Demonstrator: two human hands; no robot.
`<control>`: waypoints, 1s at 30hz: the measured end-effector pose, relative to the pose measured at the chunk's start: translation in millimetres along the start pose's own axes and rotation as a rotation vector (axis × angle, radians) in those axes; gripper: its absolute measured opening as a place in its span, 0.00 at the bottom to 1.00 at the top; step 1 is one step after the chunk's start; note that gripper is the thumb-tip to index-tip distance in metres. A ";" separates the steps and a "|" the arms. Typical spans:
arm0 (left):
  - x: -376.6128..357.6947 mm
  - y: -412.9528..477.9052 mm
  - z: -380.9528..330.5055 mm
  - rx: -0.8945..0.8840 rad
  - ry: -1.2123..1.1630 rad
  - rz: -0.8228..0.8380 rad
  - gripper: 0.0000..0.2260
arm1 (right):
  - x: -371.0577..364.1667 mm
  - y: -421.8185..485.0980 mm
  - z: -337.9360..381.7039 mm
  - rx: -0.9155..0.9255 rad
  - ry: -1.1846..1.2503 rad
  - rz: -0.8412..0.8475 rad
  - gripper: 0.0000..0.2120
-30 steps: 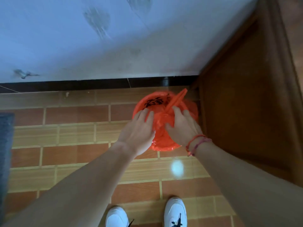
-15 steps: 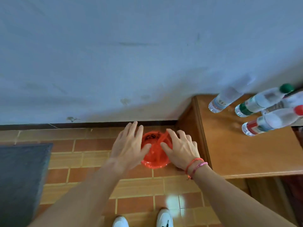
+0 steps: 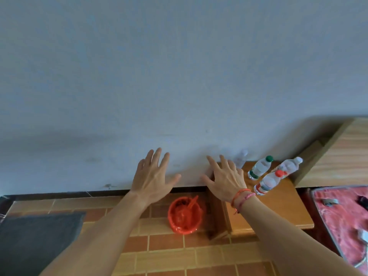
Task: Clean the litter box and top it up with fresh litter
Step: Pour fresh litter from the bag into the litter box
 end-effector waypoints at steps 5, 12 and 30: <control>63.0 -18.4 -13.0 0.028 0.069 -0.088 0.45 | 62.4 -16.7 8.2 0.030 0.015 -0.096 0.33; 99.6 -38.0 -17.8 0.058 0.150 -0.143 0.42 | 100.1 -35.0 15.4 0.076 0.021 -0.194 0.32; 161.4 -155.2 30.9 0.398 0.212 -0.274 0.40 | 132.8 -51.6 136.9 0.475 0.016 -0.244 0.31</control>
Point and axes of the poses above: each hand's wrist, its own y-axis towards the middle knuckle, its own x-axis out of the back of the hand, z = x × y, the point moved 2 cm from there along y, towards the middle knuckle, and after that the axes turned 12 degrees about -x, right-handed, at the moved point
